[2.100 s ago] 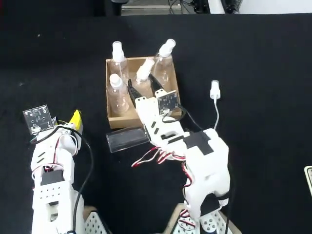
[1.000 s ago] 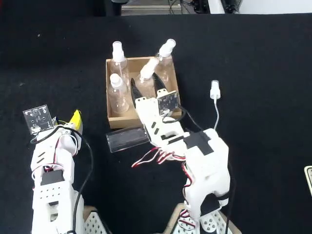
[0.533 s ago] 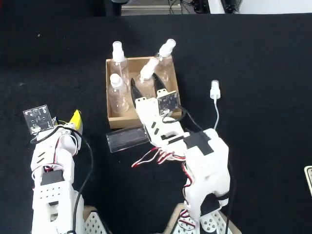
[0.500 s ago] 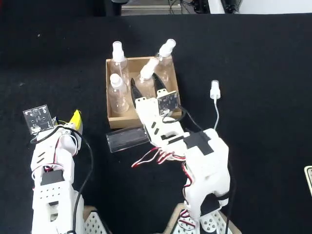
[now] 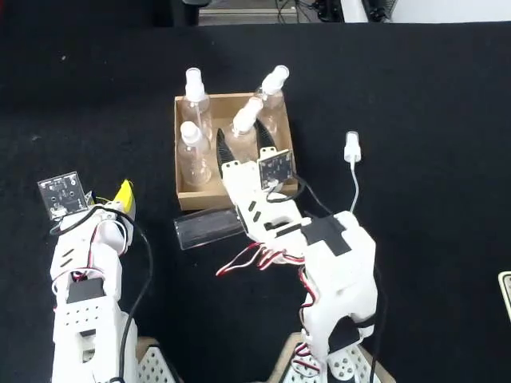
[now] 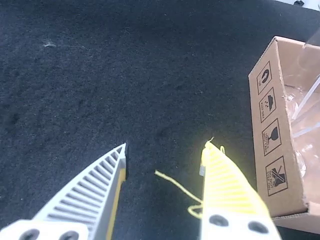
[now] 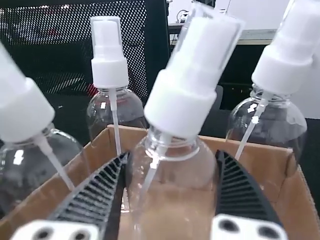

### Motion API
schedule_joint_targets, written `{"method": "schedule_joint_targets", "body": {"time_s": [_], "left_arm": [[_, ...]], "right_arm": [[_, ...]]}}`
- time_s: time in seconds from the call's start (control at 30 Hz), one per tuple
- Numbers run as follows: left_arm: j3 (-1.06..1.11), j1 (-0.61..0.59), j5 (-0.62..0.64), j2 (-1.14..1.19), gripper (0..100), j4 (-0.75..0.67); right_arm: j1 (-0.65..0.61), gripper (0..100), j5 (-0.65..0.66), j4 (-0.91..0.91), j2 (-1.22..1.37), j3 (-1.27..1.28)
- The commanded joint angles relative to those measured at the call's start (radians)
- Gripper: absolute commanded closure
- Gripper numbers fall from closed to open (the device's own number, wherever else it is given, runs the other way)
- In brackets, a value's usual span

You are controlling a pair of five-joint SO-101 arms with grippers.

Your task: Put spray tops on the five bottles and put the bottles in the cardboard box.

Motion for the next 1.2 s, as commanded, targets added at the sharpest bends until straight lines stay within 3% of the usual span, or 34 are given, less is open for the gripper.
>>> {"method": "schedule_joint_targets", "body": {"time_s": [0.0, 0.93, 1.07, 1.17], "left_arm": [[-0.012, 0.007, -0.005, -0.014, 78, -0.020], [-0.012, 0.007, -0.005, -0.014, 78, -0.020], [-0.012, 0.007, -0.005, -0.014, 78, -0.020], [-0.012, 0.007, -0.005, -0.014, 78, -0.020]], "right_arm": [[-0.009, 78.6, -0.008, -0.009, -0.048, 0.022], [-0.035, 78.5, -0.005, -0.044, -0.094, 0.085], [-0.034, 78.3, -0.008, 0.023, -0.097, 0.051], [-0.038, 71.8, -0.008, 0.058, -0.099, 0.036]]}}
